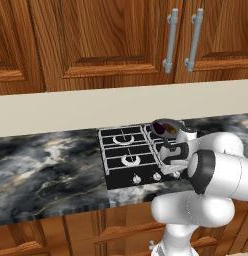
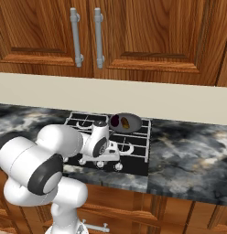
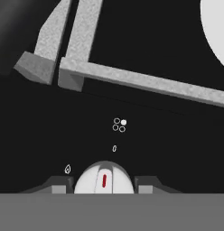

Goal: Put the sweet potato and eggplant in the pan. Then turn on the rear right burner and set the heat to medium.

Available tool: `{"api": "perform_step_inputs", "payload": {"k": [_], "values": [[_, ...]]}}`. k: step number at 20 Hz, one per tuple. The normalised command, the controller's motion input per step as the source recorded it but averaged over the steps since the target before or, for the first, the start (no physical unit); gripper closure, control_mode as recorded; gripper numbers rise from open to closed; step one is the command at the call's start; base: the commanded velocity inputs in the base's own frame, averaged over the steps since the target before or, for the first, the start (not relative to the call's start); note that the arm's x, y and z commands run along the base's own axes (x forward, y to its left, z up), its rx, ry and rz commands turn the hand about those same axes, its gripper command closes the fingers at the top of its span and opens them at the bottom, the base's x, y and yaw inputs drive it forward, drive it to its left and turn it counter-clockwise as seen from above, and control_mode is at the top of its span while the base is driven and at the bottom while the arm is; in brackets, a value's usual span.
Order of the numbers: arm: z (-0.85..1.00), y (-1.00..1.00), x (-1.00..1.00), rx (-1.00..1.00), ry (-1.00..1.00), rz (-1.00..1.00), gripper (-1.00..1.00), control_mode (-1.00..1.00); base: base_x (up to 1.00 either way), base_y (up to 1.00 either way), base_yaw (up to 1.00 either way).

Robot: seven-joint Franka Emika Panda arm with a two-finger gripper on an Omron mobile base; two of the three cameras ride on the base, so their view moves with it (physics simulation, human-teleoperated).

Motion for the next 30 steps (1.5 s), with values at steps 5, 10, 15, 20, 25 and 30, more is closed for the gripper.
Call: {"api": "perform_step_inputs", "payload": {"k": [5,10,15,20,25,30], "values": [[0.0,-0.01,0.0,0.0,0.0,0.2,1.0,-1.0,0.0,0.0,0.0],[0.0,0.0,-0.03,0.0,0.01,0.18,1.0,-1.0,0.0,0.0,0.0],[-0.01,0.0,-0.07,0.0,0.0,0.2,1.0,-1.0,0.0,0.0,0.0],[0.0,0.0,-0.1,0.0,0.0,0.2,1.0,-1.0,0.0,0.0,0.0],[-0.03,0.0,-0.07,0.0,0.0,0.2,1.0,-1.0,0.0,0.0,0.0],[-0.06,0.0,-0.05,0.0,0.0,0.2,1.0,-1.0,0.0,0.0,0.0]]}}
